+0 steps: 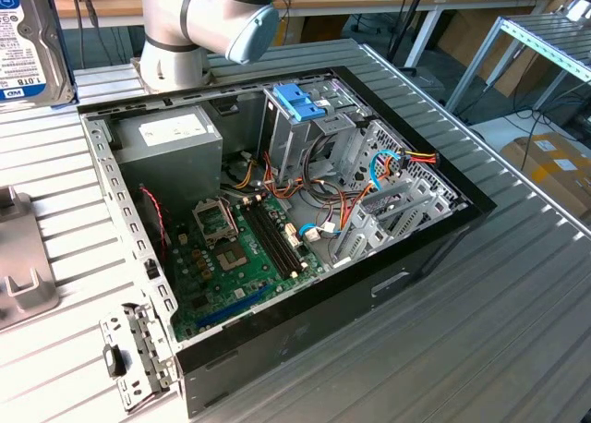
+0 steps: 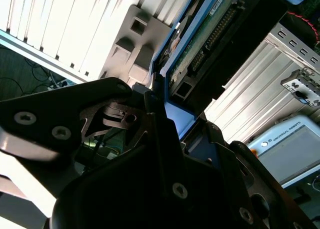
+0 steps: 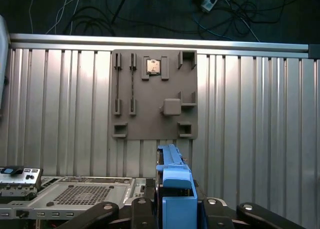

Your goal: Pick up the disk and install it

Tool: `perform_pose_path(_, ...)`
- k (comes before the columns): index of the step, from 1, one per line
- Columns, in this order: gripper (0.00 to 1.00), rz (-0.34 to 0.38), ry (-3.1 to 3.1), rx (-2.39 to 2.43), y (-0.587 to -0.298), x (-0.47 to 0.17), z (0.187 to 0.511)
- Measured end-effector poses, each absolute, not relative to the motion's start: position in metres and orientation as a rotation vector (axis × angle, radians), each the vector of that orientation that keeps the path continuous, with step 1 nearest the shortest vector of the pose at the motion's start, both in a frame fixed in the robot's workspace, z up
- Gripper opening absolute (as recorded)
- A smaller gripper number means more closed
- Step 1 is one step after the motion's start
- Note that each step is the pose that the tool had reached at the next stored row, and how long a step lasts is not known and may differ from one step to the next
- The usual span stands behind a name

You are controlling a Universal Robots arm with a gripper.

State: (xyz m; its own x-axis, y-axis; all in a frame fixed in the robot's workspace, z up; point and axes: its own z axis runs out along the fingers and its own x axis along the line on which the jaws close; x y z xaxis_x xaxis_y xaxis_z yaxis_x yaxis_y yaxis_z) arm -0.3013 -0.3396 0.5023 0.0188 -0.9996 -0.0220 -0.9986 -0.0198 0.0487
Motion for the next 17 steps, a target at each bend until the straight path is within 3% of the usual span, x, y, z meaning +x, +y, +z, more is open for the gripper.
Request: perform_pose_path(17,0.37,-0.078,-2.186,2.228,-0.3435,-0.2992,0.5020)
